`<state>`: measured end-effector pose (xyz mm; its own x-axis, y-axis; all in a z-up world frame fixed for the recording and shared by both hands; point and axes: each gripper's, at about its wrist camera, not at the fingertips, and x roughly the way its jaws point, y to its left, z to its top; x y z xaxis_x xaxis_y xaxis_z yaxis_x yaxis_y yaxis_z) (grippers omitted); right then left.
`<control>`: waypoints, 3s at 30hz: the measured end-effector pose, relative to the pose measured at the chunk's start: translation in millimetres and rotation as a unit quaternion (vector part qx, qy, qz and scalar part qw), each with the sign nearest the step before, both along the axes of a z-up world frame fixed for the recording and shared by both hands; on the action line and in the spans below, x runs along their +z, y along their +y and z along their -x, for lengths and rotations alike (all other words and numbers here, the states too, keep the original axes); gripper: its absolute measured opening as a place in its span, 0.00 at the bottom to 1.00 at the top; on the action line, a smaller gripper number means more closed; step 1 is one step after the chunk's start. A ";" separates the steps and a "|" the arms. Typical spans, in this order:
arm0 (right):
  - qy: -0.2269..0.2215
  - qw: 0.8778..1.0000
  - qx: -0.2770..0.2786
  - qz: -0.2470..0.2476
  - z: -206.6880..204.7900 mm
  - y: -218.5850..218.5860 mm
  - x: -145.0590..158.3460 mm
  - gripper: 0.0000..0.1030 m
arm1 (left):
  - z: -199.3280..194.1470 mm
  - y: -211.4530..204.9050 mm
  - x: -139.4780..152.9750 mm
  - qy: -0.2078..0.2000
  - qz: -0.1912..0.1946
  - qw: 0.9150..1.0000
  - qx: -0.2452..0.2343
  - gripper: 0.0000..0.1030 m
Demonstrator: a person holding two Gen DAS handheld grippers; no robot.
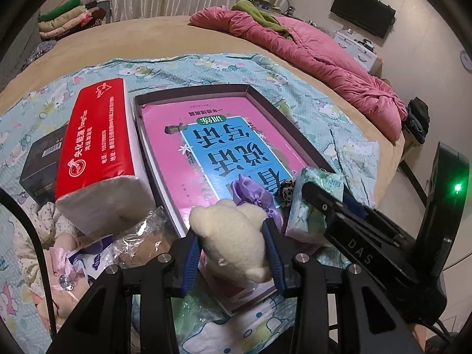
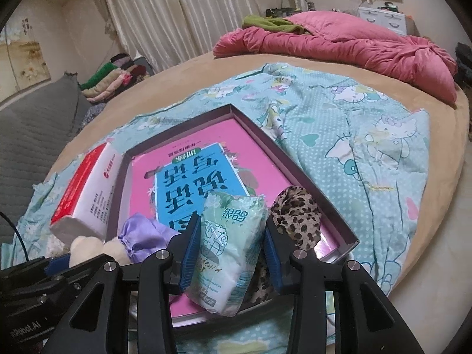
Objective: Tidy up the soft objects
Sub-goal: 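Carry the bear with left tool while right tool carries the tissue pack to the tray, then open right tool to set the tissue pack on the tray while left tool releases the bear there, then move both open tools back from the tray toward the remaining pile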
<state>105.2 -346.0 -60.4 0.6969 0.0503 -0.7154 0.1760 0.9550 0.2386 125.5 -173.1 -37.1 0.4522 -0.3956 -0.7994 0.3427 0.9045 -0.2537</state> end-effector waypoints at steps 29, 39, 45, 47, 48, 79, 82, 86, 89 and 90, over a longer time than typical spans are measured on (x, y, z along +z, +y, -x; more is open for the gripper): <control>-0.031 0.999 -0.026 0.008 11.0 -5.5 13.2 0.72 | 1.0 7.4 -1.5 0.001 -0.004 1.000 0.012 0.56; -0.038 0.999 -0.032 0.013 12.6 -5.9 17.9 0.74 | 4.1 9.7 5.4 -0.010 -0.011 1.000 0.017 0.65; -0.043 0.998 -0.037 0.017 15.5 -6.1 21.0 0.75 | 7.5 12.7 9.4 -0.016 -0.012 1.000 0.016 0.65; -0.047 0.998 -0.039 0.019 16.4 -6.2 22.8 0.75 | 9.6 13.4 13.7 -0.022 -0.010 1.000 0.015 0.65; -0.049 0.998 -0.039 0.019 16.7 -6.1 23.5 0.75 | 10.6 13.4 16.2 -0.026 -0.010 1.000 0.014 0.65; -0.102 0.993 -0.028 0.049 32.5 15.9 70.1 0.77 | 31.1 48.1 68.3 -0.086 -0.017 0.995 0.046 0.69; -0.100 0.993 -0.023 0.051 32.6 20.1 74.7 0.78 | 31.8 52.7 70.0 -0.087 -0.021 0.995 0.050 0.70; -0.102 0.993 -0.011 0.053 33.7 27.9 81.4 0.78 | 35.1 61.6 72.7 -0.091 -0.034 0.993 0.060 0.74; -0.100 0.993 -0.001 0.060 34.1 36.2 83.4 0.78 | 37.7 70.9 74.5 -0.091 -0.038 0.993 0.067 0.79; -0.100 0.993 0.001 0.061 34.2 38.4 84.0 0.78 | 38.1 73.9 75.4 -0.091 -0.038 0.993 0.070 0.79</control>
